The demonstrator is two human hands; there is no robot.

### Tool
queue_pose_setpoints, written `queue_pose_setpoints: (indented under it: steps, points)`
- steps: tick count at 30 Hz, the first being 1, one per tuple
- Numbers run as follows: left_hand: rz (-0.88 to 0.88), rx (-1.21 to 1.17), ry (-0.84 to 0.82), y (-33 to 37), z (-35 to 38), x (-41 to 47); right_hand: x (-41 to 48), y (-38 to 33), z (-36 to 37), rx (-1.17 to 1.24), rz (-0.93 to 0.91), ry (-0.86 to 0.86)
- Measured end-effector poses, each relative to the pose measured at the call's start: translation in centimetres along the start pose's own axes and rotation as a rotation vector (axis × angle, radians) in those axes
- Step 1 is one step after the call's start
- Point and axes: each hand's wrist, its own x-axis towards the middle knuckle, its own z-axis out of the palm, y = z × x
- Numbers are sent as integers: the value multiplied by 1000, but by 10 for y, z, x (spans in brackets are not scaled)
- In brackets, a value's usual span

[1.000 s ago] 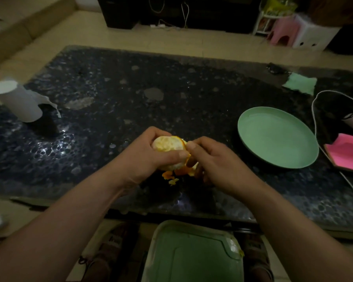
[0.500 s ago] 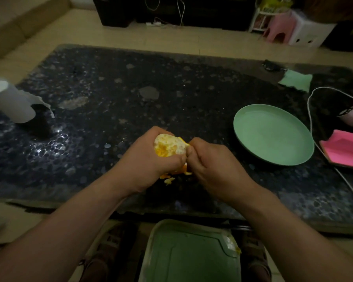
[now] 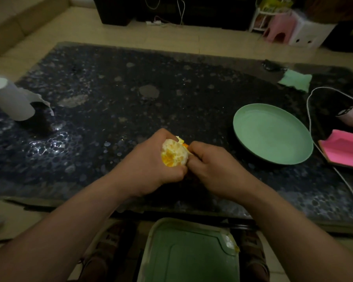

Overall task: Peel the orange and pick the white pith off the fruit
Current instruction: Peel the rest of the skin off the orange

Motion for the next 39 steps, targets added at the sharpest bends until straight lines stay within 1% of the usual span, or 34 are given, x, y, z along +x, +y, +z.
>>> queue_pose_setpoints:
  steps: [2,6,8,10,12,14,17,21,25,28,31,33,37,39]
  points:
    - [10,19,12,1,-1,1,1,-1,2,66,27,15]
    - [17,48,13,-1,-2,2,3,-3,4,176,95,-39]
    - [20,64,16,-3,-3,2,4,-4,4,132,87,-84]
    - [40,77,6,-4,-2,1,5,-1,4,11,65,-123]
    - [67,96,-5,-4,1,-1,5,1,6,-51,54,-125]
    - [75,100,1,-3,3,-1,5,2,7,-51,49,-88]
    - [67,67,14,-3,2,0,5,0,6,-2,52,-24]
    - [57,11,-12,-4,-4,4,4,-2,3,113,76,-23]
    - [65,-59,-62,-2,-15,5,4,-5,-5,171,38,-77]
    - [57,-145,-105,-3,-22,6,2,-6,-13,232,22,-144]
    - [36,-173,-134,-6,-27,7,0,-7,-18,267,23,-211]
    - [37,-186,-149,-7,-26,5,-2,-8,-18,221,34,-225]
    - [75,-153,-146,-4,-19,4,-2,-8,-9,-17,20,-81]
    - [83,-131,-135,-2,-18,5,-2,-9,-7,-32,0,-50]
